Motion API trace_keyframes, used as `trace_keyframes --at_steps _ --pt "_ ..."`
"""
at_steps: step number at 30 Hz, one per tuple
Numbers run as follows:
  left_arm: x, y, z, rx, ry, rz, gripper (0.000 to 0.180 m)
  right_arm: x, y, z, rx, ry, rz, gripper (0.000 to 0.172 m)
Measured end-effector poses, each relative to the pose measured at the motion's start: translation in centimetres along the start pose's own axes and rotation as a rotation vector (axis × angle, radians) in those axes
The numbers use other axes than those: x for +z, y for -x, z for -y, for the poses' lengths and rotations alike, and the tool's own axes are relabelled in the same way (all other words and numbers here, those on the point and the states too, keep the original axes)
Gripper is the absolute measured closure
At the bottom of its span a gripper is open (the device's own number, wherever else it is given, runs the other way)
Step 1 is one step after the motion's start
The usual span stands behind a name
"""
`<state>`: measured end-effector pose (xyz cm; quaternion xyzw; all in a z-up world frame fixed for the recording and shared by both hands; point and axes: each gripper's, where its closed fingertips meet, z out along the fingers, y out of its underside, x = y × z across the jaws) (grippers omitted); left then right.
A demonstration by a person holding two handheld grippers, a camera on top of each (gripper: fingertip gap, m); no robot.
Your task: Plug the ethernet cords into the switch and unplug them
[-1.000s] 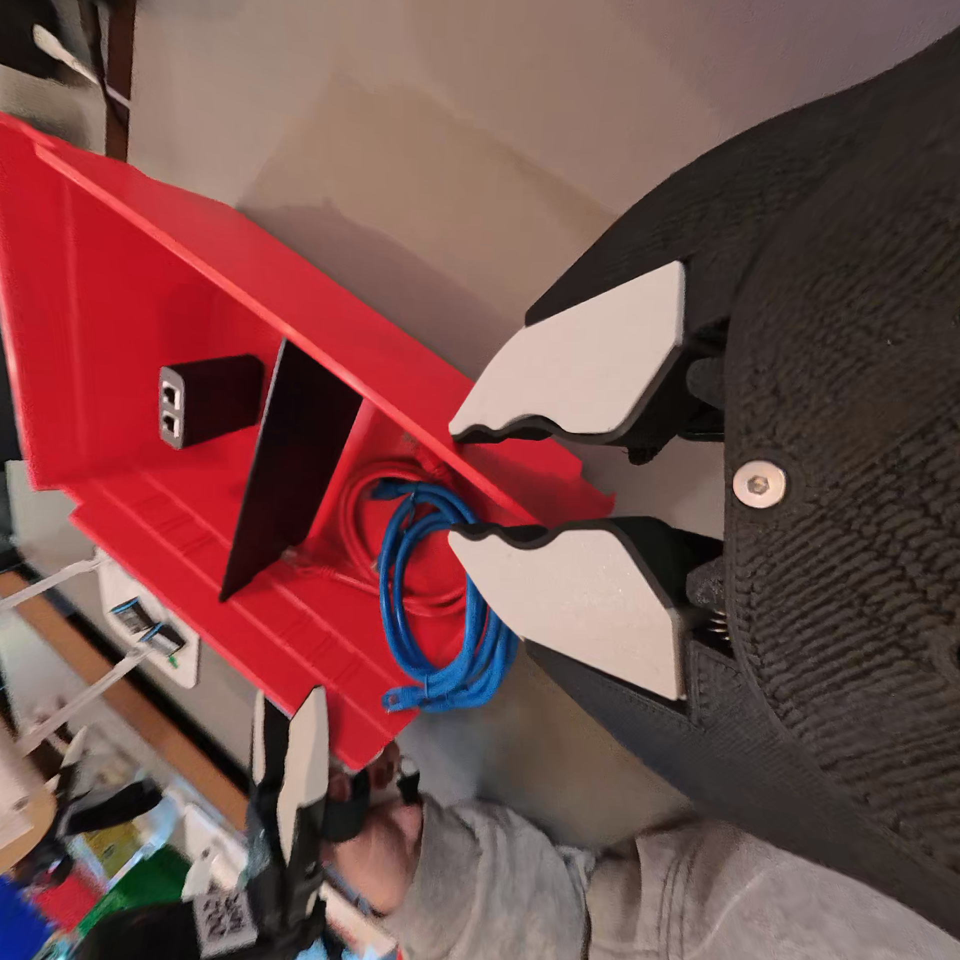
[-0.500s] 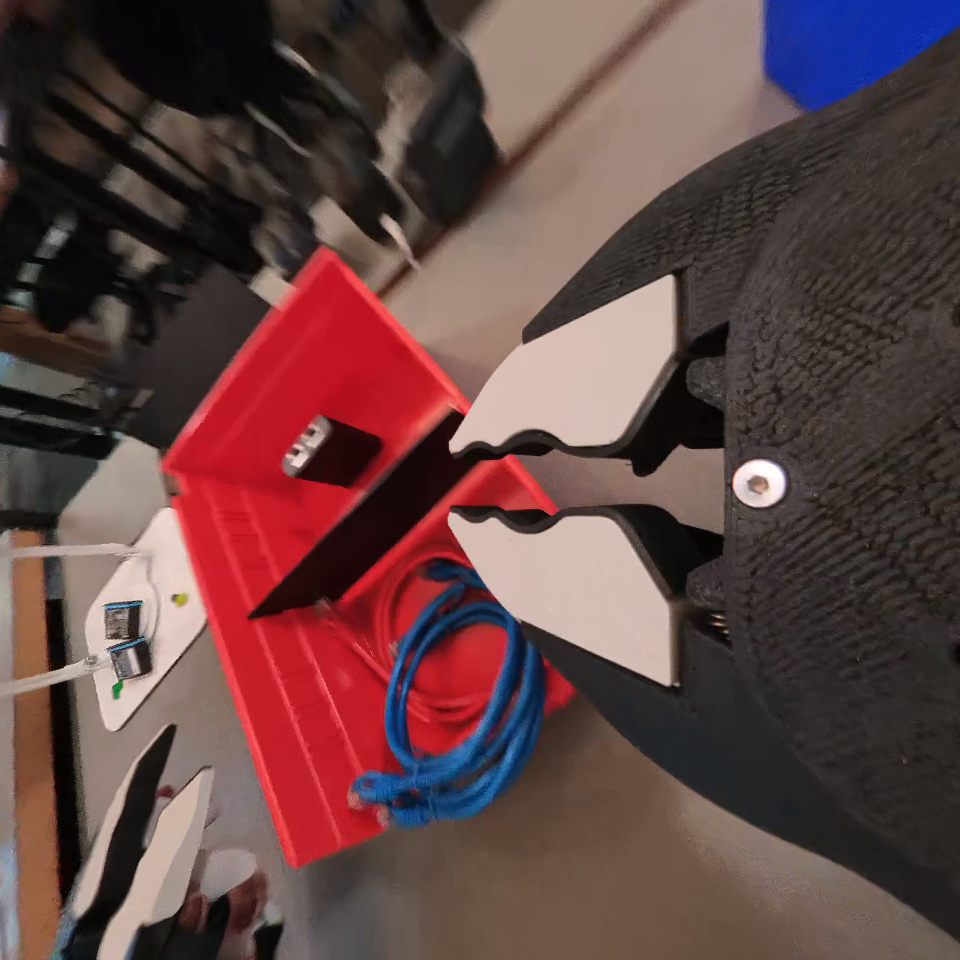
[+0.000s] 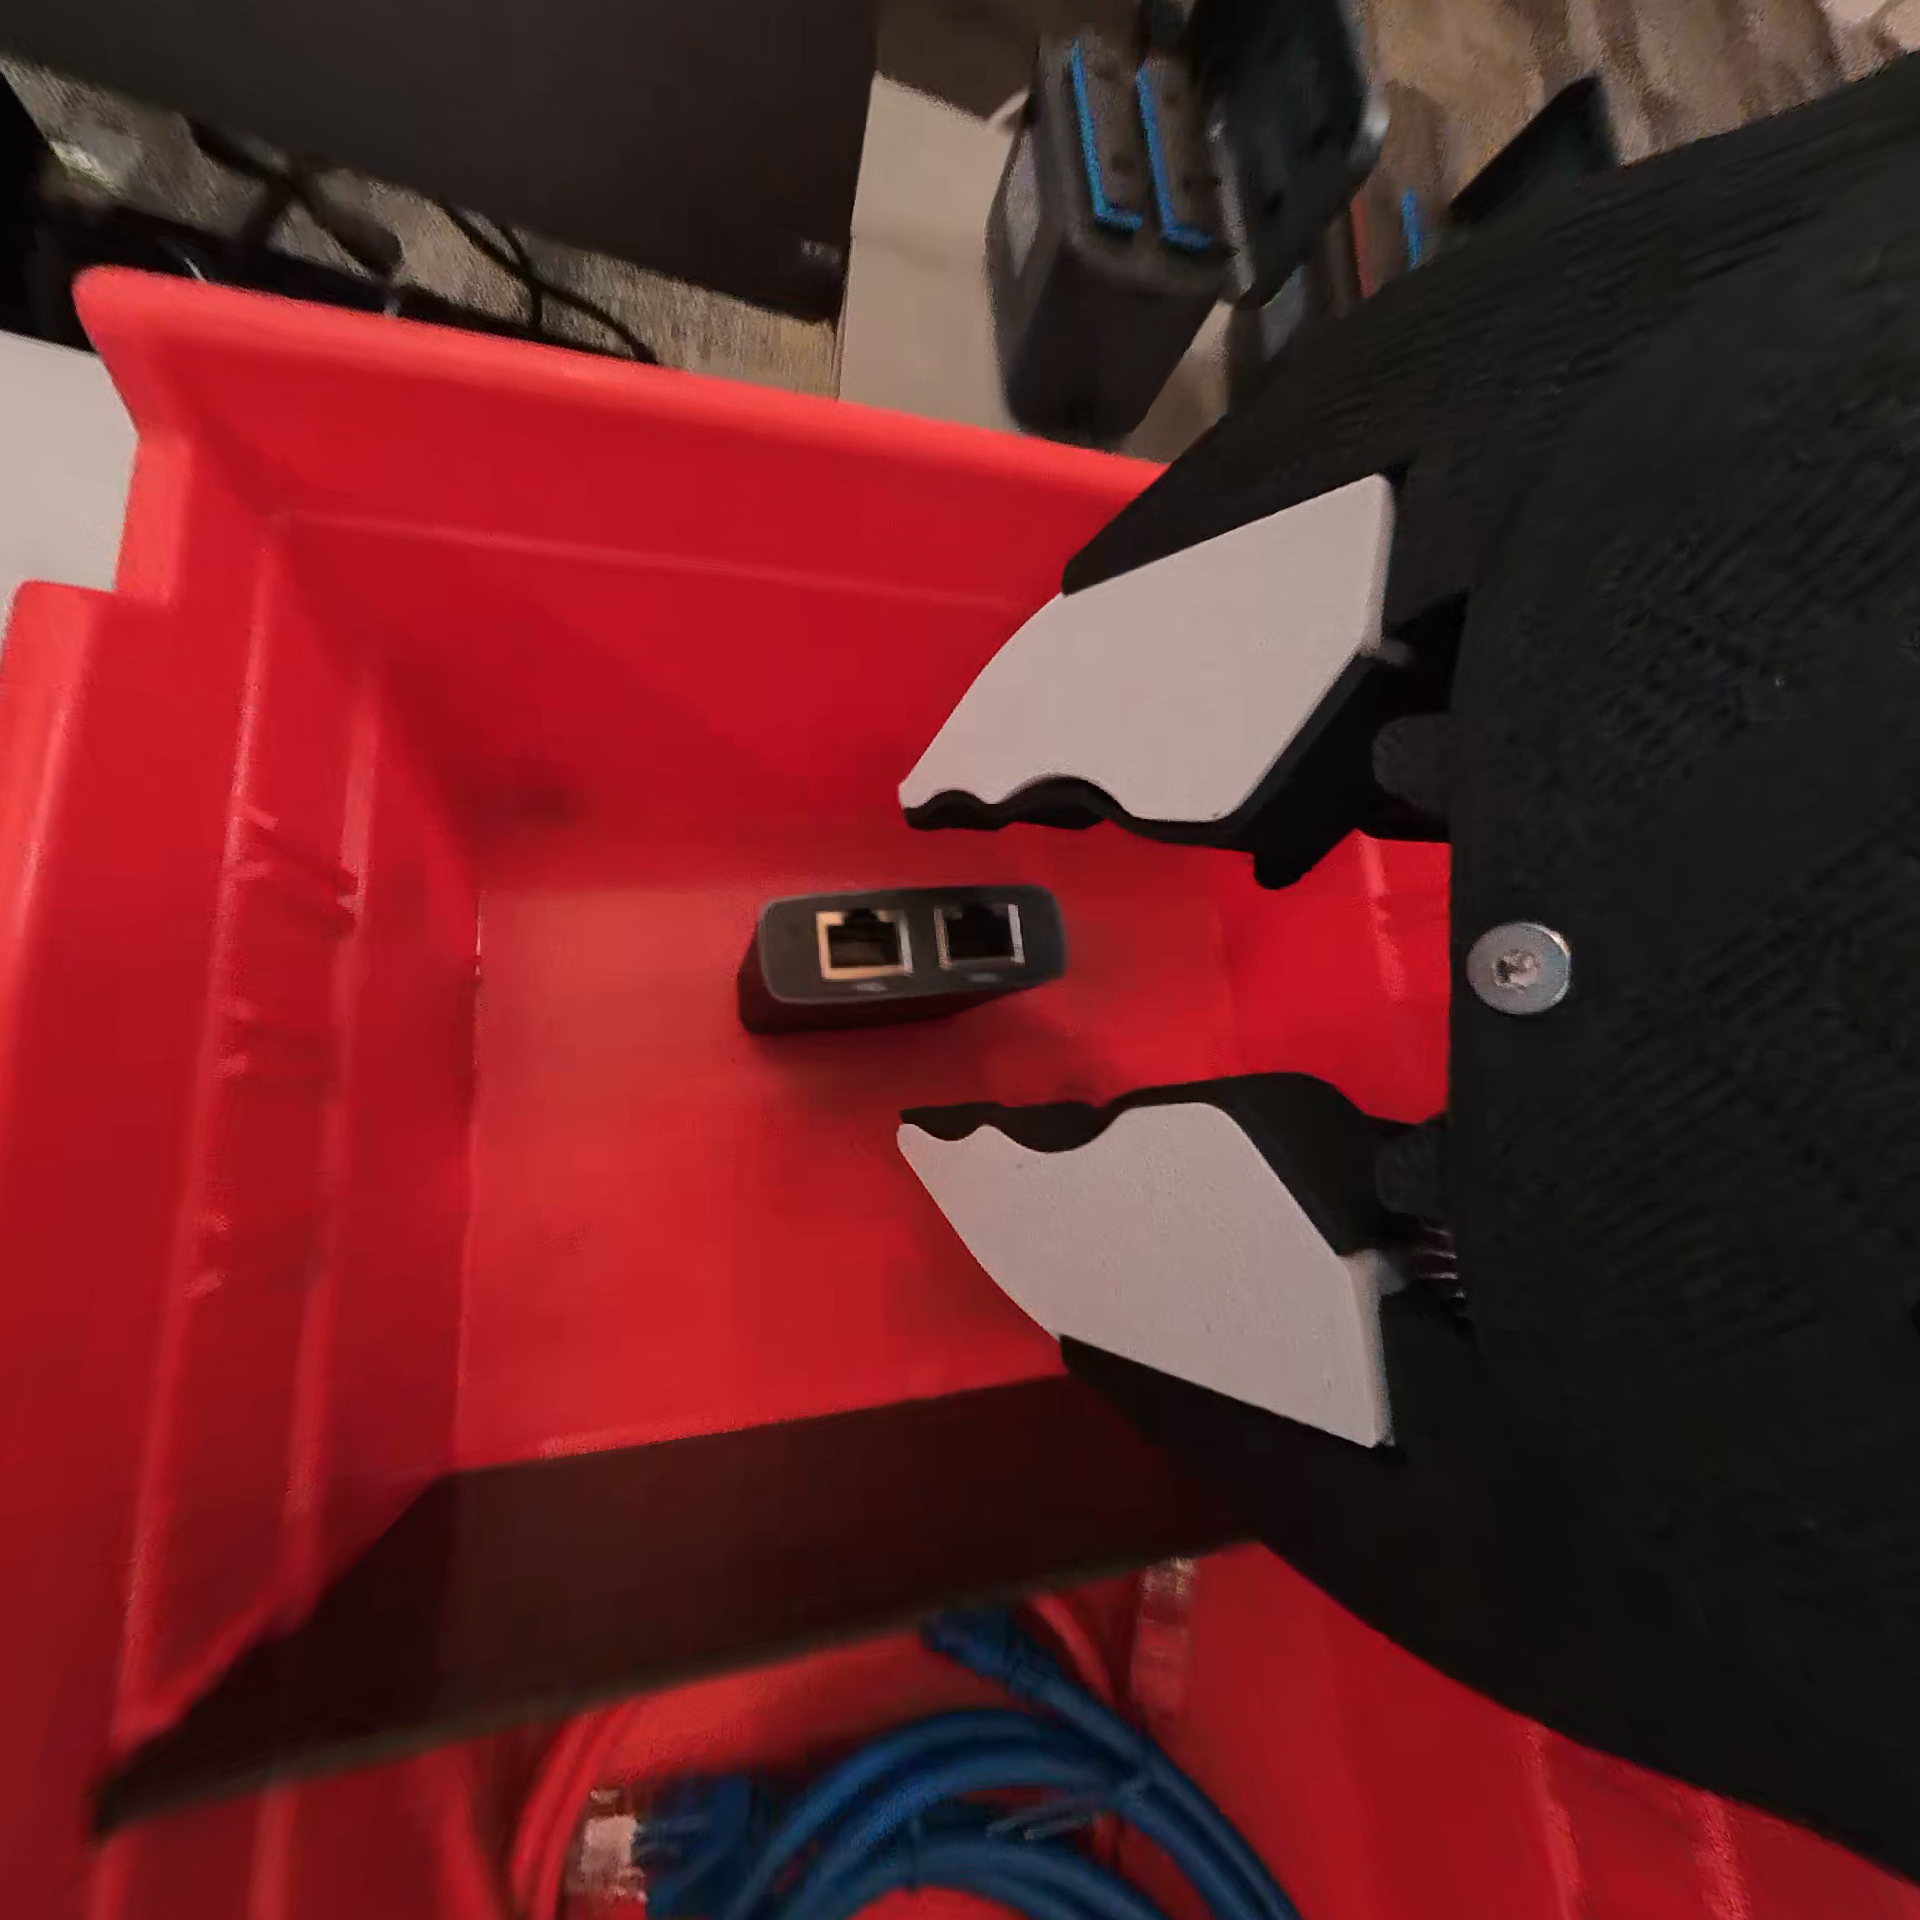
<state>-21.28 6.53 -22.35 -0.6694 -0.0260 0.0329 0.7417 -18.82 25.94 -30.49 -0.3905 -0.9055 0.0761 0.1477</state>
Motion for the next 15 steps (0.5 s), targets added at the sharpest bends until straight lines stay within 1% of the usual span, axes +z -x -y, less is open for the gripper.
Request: trace_keyframes --at_steps 1,2,4,7,9,11,13,15 --pt "0.0 -0.1 0.1 0.004 -0.001 -0.004 0.110 0.6 0.0 0.0 0.016 0.014 0.031 0.122" --pt "0.1 -0.3 0.2 0.007 -0.005 -0.011 0.110 1.2 0.3 0.0 0.030 0.033 0.074 0.128" --pt "0.0 -0.6 0.6 0.012 -0.021 -0.025 0.109 1.7 0.6 -0.2 0.029 0.071 0.124 0.152" --pt "-0.5 -0.3 1.4 0.020 -0.052 -0.008 0.105 1.0 0.7 0.1 -0.016 0.067 0.107 0.152" --pt "-0.8 -0.2 2.0 0.046 -0.067 0.005 0.106 -0.6 0.7 1.5 -0.097 -0.013 0.026 0.152" --pt "-0.8 -0.4 2.3 0.083 -0.060 0.004 0.107 -3.2 1.6 3.8 -0.196 -0.135 -0.054 0.152" --pt "-0.8 -1.1 2.4 0.115 -0.048 -0.016 0.108 -6.3 3.7 6.2 -0.309 -0.270 -0.108 0.152" --pt "-0.8 -2.2 2.8 0.150 -0.055 -0.041 0.109 -9.1 6.8 8.5 -0.424 -0.389 -0.131 0.153"
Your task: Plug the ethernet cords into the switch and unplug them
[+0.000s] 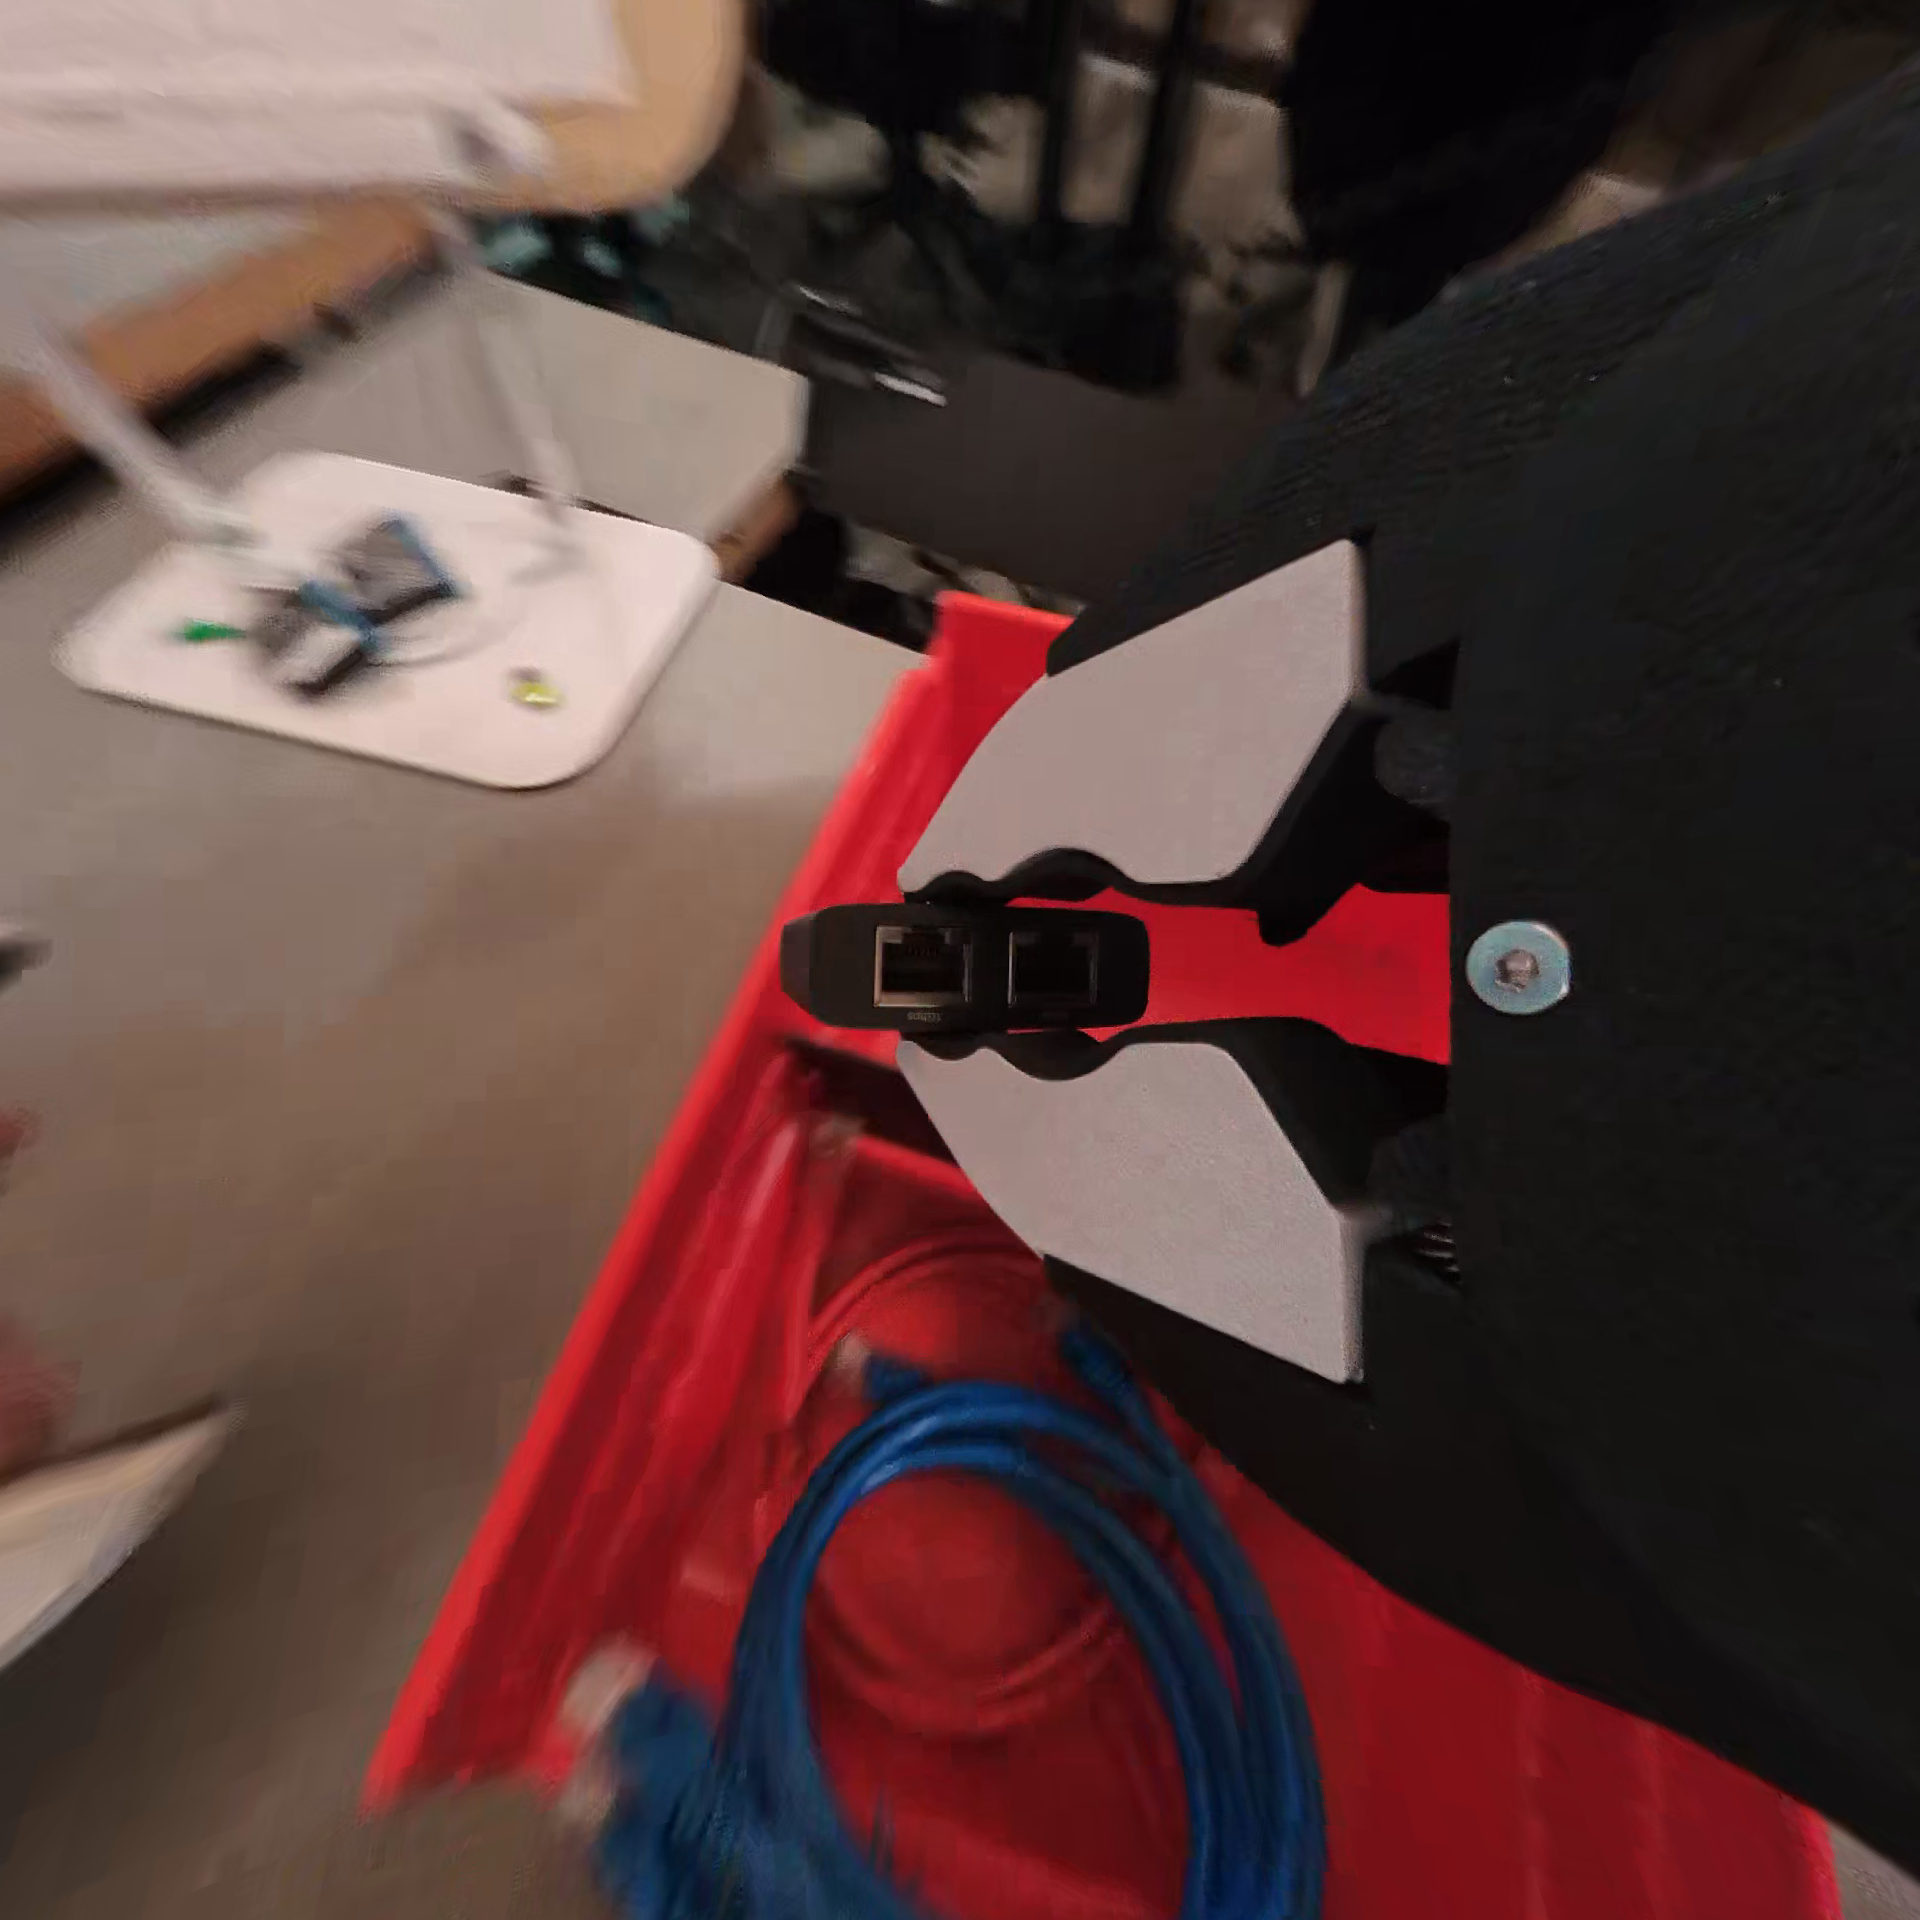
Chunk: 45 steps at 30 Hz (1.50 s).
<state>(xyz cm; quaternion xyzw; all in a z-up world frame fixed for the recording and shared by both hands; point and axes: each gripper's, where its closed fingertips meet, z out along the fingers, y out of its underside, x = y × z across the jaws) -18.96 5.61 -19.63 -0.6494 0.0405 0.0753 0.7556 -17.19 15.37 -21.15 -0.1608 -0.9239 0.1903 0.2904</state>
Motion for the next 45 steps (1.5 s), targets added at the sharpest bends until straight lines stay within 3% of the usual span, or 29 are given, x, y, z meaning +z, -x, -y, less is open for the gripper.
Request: trace_keyframes --at_steps 3,6,10,12,13,15,21,24,27,31,33,34,35,36,40,42,45 --pt "0.1 -1.5 0.7 0.139 -0.003 -0.009 0.104 -1.3 3.3 4.6 -0.177 -0.082 0.005 0.153" --pt "0.0 -3.7 1.0 0.371 -0.022 -0.029 0.104 -1.2 6.1 7.0 -0.382 -0.041 -0.028 0.152" --pt "0.2 -6.3 0.2 0.557 -0.002 -0.087 0.117 -1.5 7.4 9.7 -0.517 -0.081 -0.114 0.152" --pt "0.3 -5.7 0.3 0.609 -0.008 0.000 0.139 -1.8 7.8 10.7 -0.512 -0.128 -0.124 0.152" --pt "0.3 -5.2 0.5 0.641 -0.015 0.066 0.153 -1.9 7.9 10.9 -0.507 -0.141 -0.126 0.152" --pt "0.4 -5.3 0.3 0.673 -0.004 0.088 0.158 -2.0 7.9 10.6 -0.494 -0.124 -0.132 0.149" --pt "0.8 -3.6 -1.7 0.602 0.183 0.124 0.160 -2.6 5.8 8.8 -0.394 0.076 -0.321 0.135" --pt "0.9 -3.9 -2.3 0.618 0.235 0.100 0.160 -1.8 6.2 7.5 -0.465 0.215 -0.358 0.136" --pt "0.9 -4.5 -2.3 0.656 0.241 0.077 0.159 -1.4 5.9 6.8 -0.553 0.277 -0.406 0.149" --pt "0.9 -4.8 -1.7 0.622 0.171 0.062 0.156 -1.4 6.1 6.7 -0.483 0.238 -0.378 0.151" --pt "0.8 -4.9 -0.8 0.617 0.137 0.073 0.132 -1.3 6.3 6.7 -0.500 0.238 -0.370 0.151" --pt "0.8 -4.8 -1.0 0.637 0.156 0.080 0.131 -1.1 6.4 6.8 -0.503 0.230 -0.366 0.151" --pt "0.9 -4.8 -1.4 0.661 0.188 0.076 0.139 -0.9 6.5 7.1 -0.499 0.212 -0.360 0.151" --pt "0.9 -4.9 -2.0 0.682 0.224 0.058 0.159 -0.8 6.6 7.2 -0.484 0.197 -0.352 0.151" --pt "0.8 -4.9 -2.3 0.576 0.262 0.023 0.159 -1.5 6.3 6.8 -0.327 0.147 -0.370 0.152" --pt "0.6 -3.6 -2.4 0.582 0.280 0.083 0.159 -3.0 6.0 5.8 -0.188 0.109 -0.375 0.150" --pt "0.3 -1.4 -2.4 0.600 0.291 0.176 0.159 -3.9 8.1 3.8 0.100 0.033 -0.212 0.142"
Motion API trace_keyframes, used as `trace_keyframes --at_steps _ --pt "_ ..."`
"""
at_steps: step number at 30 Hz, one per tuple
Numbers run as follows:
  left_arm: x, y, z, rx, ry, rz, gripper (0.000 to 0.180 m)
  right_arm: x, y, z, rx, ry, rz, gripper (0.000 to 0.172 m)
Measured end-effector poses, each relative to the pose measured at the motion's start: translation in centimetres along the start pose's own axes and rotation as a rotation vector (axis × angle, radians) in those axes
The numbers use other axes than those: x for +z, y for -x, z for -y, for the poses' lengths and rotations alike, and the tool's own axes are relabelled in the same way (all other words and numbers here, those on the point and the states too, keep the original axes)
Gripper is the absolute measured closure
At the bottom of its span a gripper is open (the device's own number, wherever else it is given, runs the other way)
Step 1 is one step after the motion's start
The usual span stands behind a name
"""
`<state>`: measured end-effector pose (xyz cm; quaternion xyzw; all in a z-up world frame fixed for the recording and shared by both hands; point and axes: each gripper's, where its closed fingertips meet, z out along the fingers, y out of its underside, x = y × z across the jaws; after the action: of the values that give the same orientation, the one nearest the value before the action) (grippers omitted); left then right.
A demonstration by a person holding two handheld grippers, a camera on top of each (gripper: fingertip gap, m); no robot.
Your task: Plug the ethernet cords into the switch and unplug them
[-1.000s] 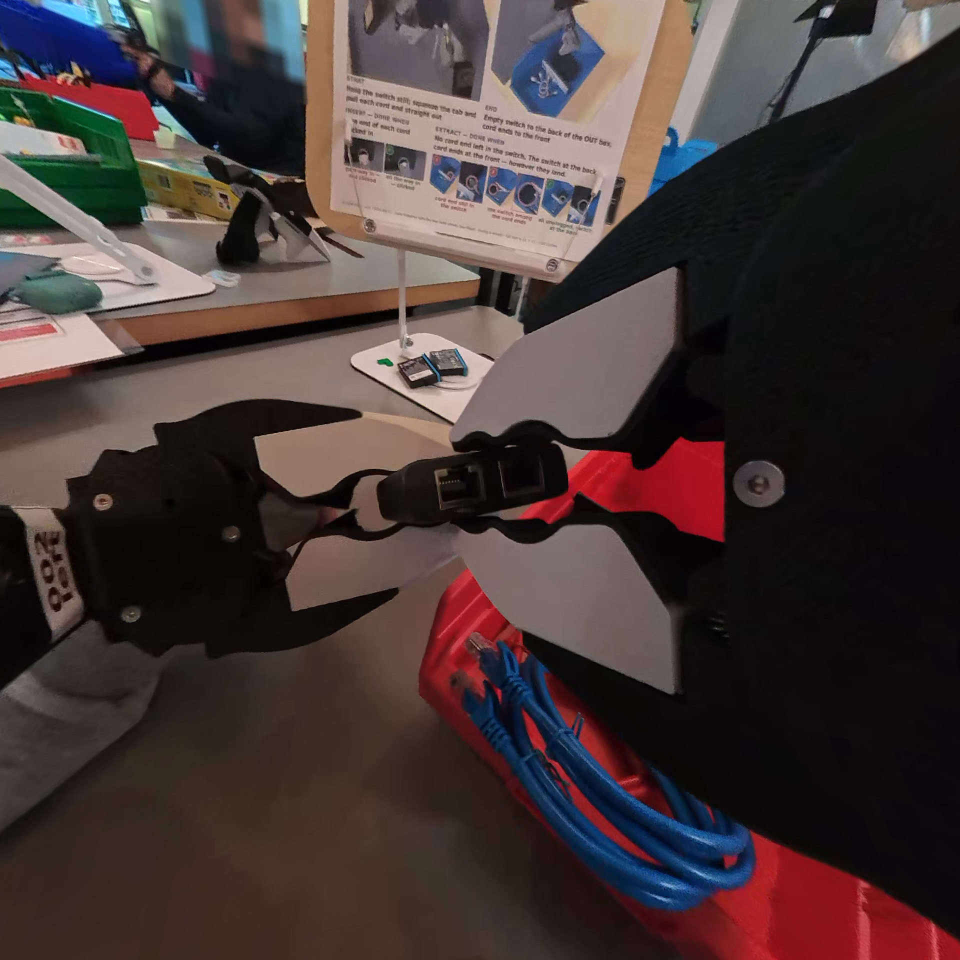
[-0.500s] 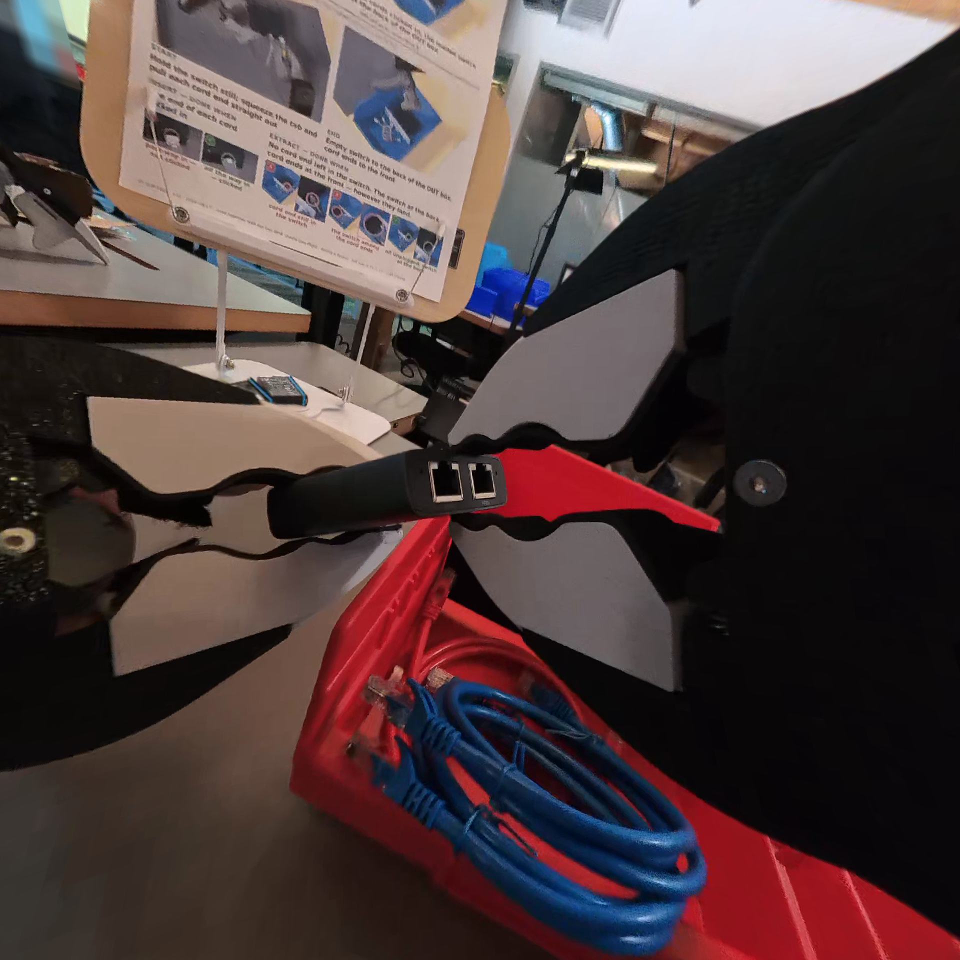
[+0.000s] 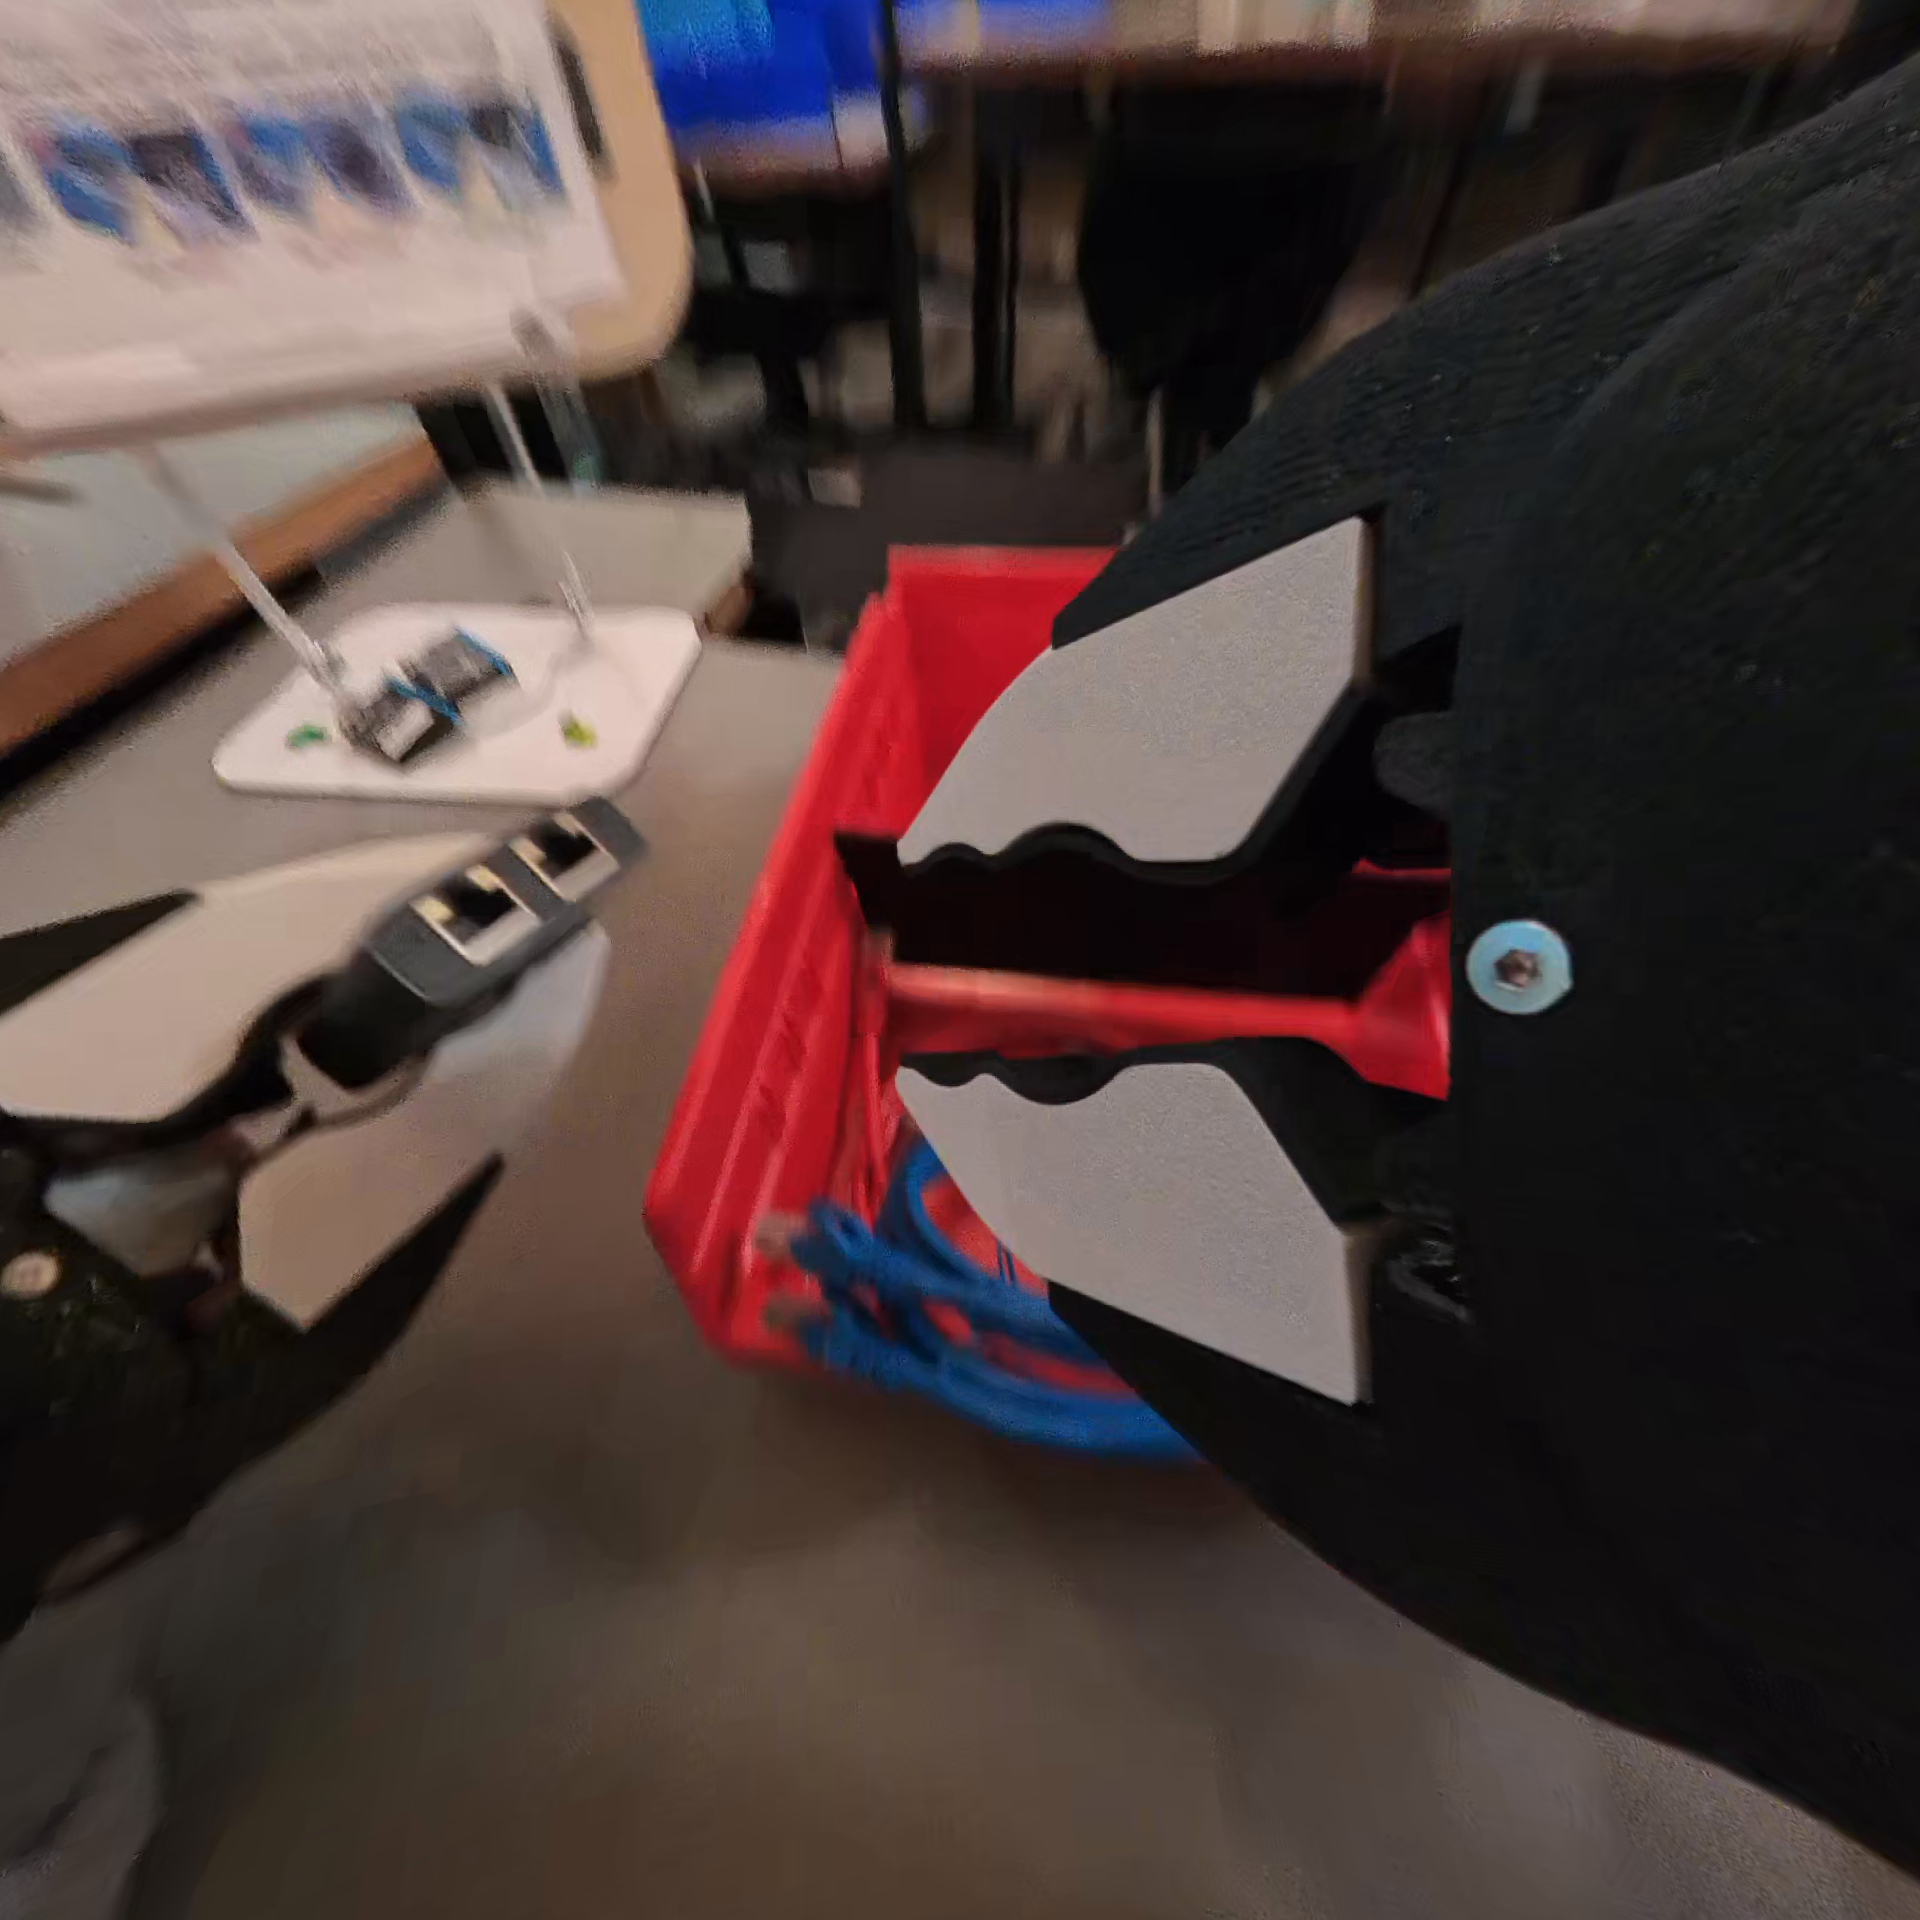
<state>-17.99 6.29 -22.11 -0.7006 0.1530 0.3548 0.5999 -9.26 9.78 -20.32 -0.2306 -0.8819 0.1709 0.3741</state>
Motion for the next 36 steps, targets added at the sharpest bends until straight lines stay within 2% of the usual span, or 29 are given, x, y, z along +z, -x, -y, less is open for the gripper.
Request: trace_keyframes --at_steps 3,7,11,13,22,26,29,33,36 --pt "0.1 1.0 -0.7 -0.024 0.010 0.039 0.159 -0.1 3.8 -0.1 0.221 -0.108 0.256 0.136" --pt "0.1 1.3 -1.0 -0.024 0.012 0.056 0.159 1.8 5.4 -0.8 0.378 -0.100 0.309 0.136" --pt "0.0 1.2 -0.8 -0.019 -0.003 0.053 0.159 3.5 7.1 -0.5 0.544 -0.078 0.467 0.138" --pt "-0.1 1.3 -0.8 -0.014 -0.004 0.056 0.159 4.3 7.2 -0.3 0.606 -0.056 0.496 0.139" --pt "-0.1 1.5 -1.0 -0.052 -0.008 0.044 0.159 5.1 6.5 -0.8 0.386 0.039 0.418 0.143" --pt "-0.1 1.3 -1.0 -0.049 -0.006 0.036 0.159 5.1 6.1 -0.2 0.463 0.000 0.455 0.145" --pt "-0.1 1.1 -0.9 -0.045 -0.008 0.030 0.159 5.6 6.7 -0.8 0.484 0.040 0.499 0.145" --pt "-0.1 1.0 -0.8 -0.056 -0.018 0.022 0.159 5.7 6.6 -0.7 0.512 0.023 0.537 0.156" --pt "0.0 0.9 -0.9 -0.061 -0.013 0.018 0.159 5.3 6.2 -0.7 0.522 -0.001 0.516 0.157"
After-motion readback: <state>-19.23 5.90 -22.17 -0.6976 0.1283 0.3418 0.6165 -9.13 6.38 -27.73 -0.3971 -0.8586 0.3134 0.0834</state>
